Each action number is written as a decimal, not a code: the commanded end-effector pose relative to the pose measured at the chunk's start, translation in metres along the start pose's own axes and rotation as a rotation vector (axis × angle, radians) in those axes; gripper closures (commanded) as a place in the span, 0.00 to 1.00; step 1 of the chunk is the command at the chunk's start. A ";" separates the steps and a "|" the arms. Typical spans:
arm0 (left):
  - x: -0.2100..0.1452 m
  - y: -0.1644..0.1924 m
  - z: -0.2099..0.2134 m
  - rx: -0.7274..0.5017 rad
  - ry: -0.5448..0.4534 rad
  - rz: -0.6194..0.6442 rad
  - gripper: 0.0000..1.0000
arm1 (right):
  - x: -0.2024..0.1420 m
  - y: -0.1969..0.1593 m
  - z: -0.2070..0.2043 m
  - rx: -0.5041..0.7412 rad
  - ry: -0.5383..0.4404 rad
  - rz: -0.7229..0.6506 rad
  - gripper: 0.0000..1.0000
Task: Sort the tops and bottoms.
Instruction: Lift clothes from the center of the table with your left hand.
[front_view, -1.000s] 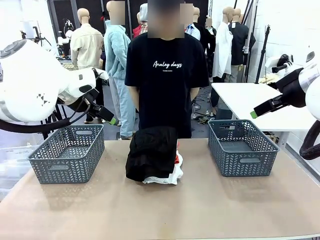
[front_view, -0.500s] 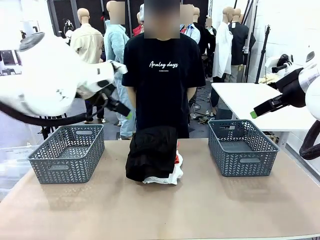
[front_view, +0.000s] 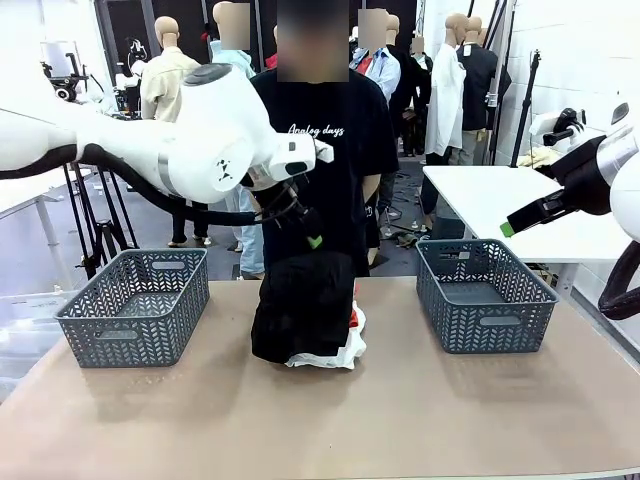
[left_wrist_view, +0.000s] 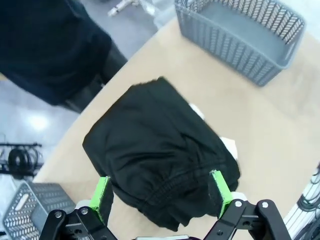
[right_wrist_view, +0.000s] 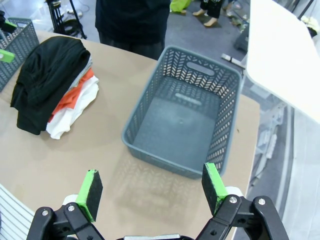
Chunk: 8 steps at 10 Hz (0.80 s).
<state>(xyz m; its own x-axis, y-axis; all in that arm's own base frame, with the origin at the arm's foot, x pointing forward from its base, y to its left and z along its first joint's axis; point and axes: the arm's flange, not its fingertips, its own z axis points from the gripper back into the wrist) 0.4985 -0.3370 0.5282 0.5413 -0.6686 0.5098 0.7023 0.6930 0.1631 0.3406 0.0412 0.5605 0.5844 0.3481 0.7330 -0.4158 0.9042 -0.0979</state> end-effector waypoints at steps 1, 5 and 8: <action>0.012 -0.009 -0.010 0.058 0.090 0.053 0.00 | -0.001 -0.001 -0.001 0.012 -0.002 -0.006 0.00; 0.011 -0.015 -0.057 0.033 0.178 0.168 0.00 | -0.001 -0.001 -0.001 0.012 -0.002 -0.006 0.00; 0.012 -0.007 -0.088 0.012 0.262 0.237 0.00 | -0.001 -0.001 -0.001 0.012 -0.002 -0.006 0.00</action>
<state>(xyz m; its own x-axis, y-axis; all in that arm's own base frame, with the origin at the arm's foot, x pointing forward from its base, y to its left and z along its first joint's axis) 0.5313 -0.3667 0.4518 0.7594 -0.5666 0.3198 0.5719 0.8157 0.0872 0.3406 0.0407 0.5606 0.5848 0.3473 0.7331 -0.4144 0.9048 -0.0982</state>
